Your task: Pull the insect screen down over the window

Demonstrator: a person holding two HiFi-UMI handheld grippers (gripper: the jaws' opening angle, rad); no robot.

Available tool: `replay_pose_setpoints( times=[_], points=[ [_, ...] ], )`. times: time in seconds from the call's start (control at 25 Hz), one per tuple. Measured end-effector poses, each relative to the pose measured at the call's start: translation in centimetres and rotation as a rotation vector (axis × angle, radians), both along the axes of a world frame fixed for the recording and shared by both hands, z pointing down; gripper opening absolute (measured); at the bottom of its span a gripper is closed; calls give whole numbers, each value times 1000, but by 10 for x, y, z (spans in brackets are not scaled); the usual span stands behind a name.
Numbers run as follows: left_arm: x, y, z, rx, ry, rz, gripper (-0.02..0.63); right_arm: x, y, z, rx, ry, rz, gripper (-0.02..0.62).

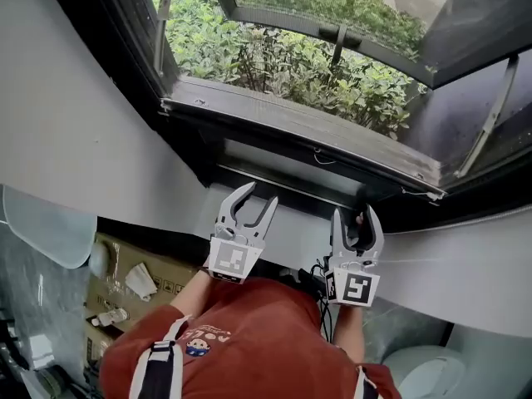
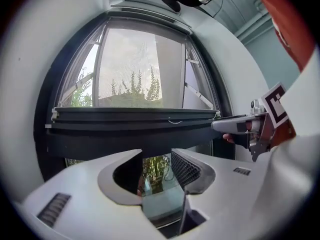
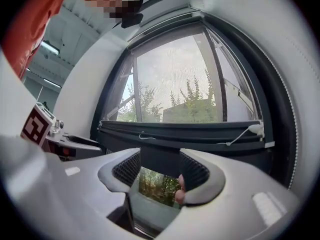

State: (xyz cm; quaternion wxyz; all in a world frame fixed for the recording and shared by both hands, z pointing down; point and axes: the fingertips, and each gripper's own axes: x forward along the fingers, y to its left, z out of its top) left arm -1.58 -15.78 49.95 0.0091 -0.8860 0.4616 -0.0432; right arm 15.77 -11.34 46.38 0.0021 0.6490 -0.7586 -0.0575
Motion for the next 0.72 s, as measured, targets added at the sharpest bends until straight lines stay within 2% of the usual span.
replay_pose_setpoints(
  times=[0.32,0.48,0.6,0.72],
  points=[
    [-7,-3,-1,9,-14,-28,173,-1,-2,3,-6,30,9,247],
    [-9,-5,-7,18,-5,-42,132,1,-2,0,8,54,34,179],
    [-8,-3,-6,45,-33,-49,97,7,-2,-2,19,67,73,127],
    [-8,-3,-8,34,-31,-61,38,13,0,-5,28,59,107,55]
  ],
)
